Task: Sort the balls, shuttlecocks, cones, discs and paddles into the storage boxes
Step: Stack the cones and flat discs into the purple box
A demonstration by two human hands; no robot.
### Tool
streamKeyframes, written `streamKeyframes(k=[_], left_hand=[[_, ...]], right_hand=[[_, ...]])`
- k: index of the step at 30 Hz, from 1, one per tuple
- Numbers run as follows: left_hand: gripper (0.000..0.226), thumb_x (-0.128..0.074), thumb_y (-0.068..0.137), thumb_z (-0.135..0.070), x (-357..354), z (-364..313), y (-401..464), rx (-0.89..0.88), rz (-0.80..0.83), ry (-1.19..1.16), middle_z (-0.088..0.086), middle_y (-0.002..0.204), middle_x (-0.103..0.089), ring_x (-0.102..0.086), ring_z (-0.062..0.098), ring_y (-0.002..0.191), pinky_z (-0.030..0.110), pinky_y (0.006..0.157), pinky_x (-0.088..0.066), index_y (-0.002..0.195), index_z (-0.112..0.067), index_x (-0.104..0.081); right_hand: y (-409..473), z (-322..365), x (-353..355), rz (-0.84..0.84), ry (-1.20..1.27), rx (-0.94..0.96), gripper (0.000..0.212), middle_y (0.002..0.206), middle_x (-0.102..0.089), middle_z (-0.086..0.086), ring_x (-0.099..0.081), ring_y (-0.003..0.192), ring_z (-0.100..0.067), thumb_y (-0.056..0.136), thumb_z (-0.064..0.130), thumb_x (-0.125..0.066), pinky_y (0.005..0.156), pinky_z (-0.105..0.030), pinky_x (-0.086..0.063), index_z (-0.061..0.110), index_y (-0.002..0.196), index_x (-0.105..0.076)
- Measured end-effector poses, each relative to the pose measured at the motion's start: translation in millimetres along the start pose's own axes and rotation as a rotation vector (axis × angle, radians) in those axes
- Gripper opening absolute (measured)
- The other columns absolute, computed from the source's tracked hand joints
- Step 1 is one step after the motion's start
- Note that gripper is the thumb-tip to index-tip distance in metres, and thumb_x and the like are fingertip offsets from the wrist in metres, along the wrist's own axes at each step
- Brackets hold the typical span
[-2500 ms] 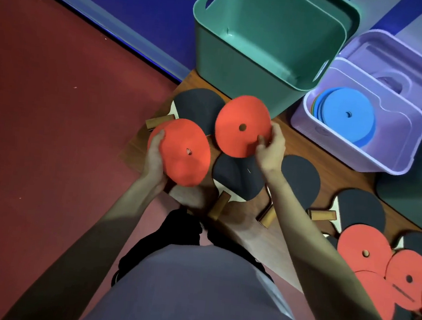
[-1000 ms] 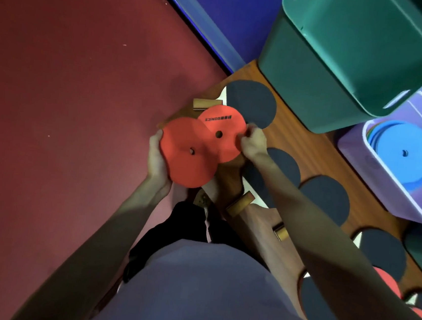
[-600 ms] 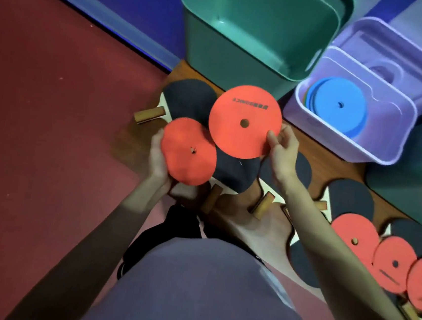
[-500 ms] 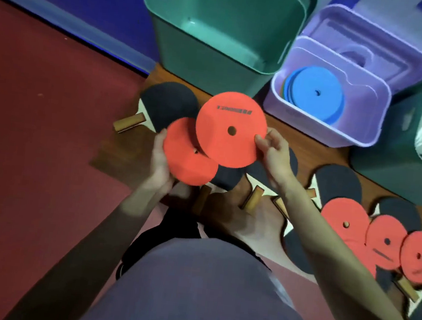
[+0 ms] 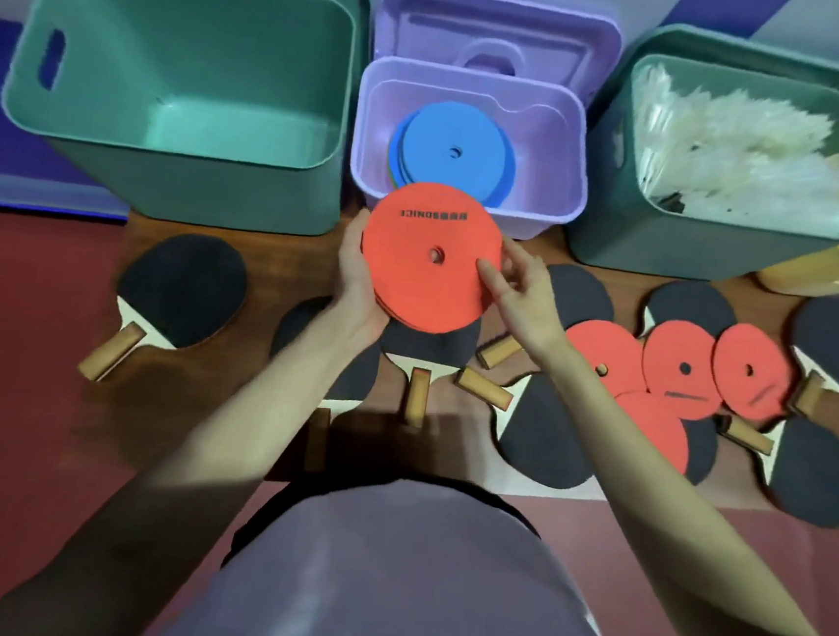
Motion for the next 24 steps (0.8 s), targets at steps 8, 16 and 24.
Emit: streamKeyframes(k=[8, 16, 24], left_hand=[[0.045, -0.034, 0.099, -0.047, -85, -24, 64, -0.077, 0.058, 0.124, 0.008, 0.099, -0.071, -0.066, 0.024, 0.09, 0.035, 0.084, -0.053, 0.108, -0.016, -0.065], [0.026, -0.05, 0.09, -0.04, -109, -71, 148, -0.194, 0.034, 0.647, 0.002, 0.084, -0.067, -0.063, 0.018, 0.081, 0.031, 0.078, -0.052, 0.078, -0.021, -0.064], [0.037, -0.042, 0.062, -0.015, -82, -90, 203, -0.376, -0.18, 1.21, 0.011, 0.078, -0.065, -0.048, 0.019, 0.071, 0.037, 0.065, -0.049, 0.086, -0.003, -0.068]], right_hand=[[80, -14, 59, -0.125, -0.03, -0.124, 0.029, 0.093, -0.059, -0.004, -0.053, 0.084, -0.015, 0.094, 0.017, -0.054, 0.072, -0.022, -0.038, -0.004, 0.114, -0.06], [169, -24, 70, -0.118, -0.235, -0.152, 0.033, 0.112, -0.063, -0.019, -0.058, 0.101, -0.031, 0.095, 0.018, -0.054, 0.077, -0.028, -0.037, -0.005, 0.119, -0.054], [211, -56, 25, 0.071, -0.419, -0.211, 0.025, 0.112, -0.061, -0.026, -0.056, 0.104, -0.04, 0.095, 0.011, -0.045, 0.08, -0.037, -0.036, -0.009, 0.108, -0.053]])
Point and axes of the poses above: each hand's wrist, its own y-axis towards the middle knuckle, its own x-axis out of the back of the hand, z = x × y, the point moved 7 cm from there along y, towards the middle knuckle
